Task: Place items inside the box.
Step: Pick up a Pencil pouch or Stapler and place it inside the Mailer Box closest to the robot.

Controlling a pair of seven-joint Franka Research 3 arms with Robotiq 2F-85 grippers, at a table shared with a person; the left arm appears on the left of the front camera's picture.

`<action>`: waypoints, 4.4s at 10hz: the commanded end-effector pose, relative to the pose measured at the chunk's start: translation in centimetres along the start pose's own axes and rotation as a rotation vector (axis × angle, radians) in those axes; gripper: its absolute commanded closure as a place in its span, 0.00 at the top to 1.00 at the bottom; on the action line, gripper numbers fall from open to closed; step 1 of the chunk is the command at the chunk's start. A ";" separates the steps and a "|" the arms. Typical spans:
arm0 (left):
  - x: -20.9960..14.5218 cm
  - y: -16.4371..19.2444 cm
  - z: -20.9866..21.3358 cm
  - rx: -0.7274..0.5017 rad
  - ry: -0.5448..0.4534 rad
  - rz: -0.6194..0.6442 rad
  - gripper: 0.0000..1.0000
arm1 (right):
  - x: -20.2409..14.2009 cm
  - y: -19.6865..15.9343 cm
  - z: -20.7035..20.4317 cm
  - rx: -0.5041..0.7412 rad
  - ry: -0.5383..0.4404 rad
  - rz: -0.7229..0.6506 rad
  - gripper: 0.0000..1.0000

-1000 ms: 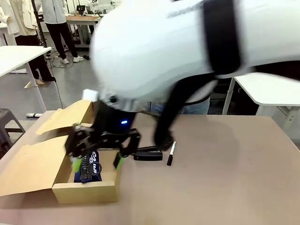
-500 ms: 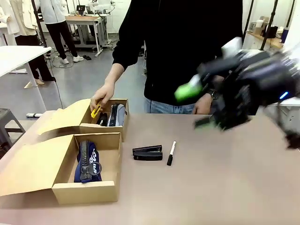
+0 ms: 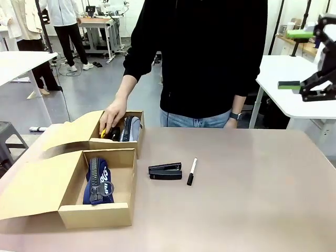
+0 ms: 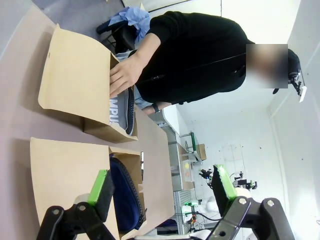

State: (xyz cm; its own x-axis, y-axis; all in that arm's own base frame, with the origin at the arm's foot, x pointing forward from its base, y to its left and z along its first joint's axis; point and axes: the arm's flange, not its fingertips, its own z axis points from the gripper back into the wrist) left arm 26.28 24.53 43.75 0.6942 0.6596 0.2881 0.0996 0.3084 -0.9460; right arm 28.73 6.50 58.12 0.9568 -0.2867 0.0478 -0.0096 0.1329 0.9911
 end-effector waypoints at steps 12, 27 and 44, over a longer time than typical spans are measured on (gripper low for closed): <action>0.0 0.0 -0.2 -0.023 -0.012 -0.019 1.00 | 2.6 -15.0 2.8 -0.368 0.313 -0.280 1.00; 0.0 0.0 -0.2 -0.023 -0.012 -0.019 1.00 | 13.0 -11.4 -10.7 -1.359 0.432 0.939 1.00; 0.0 0.0 -0.2 -0.023 -0.012 -0.019 1.00 | 7.5 -12.1 12.6 -0.861 0.446 1.326 1.00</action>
State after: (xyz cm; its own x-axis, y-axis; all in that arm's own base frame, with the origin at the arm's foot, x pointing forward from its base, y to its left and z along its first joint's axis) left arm 26.31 24.51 43.75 0.6950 0.6580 0.2899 0.1009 0.3100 -0.9454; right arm 32.54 -10.75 46.48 0.4272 0.6838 0.5915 -0.8314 0.5542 -0.0402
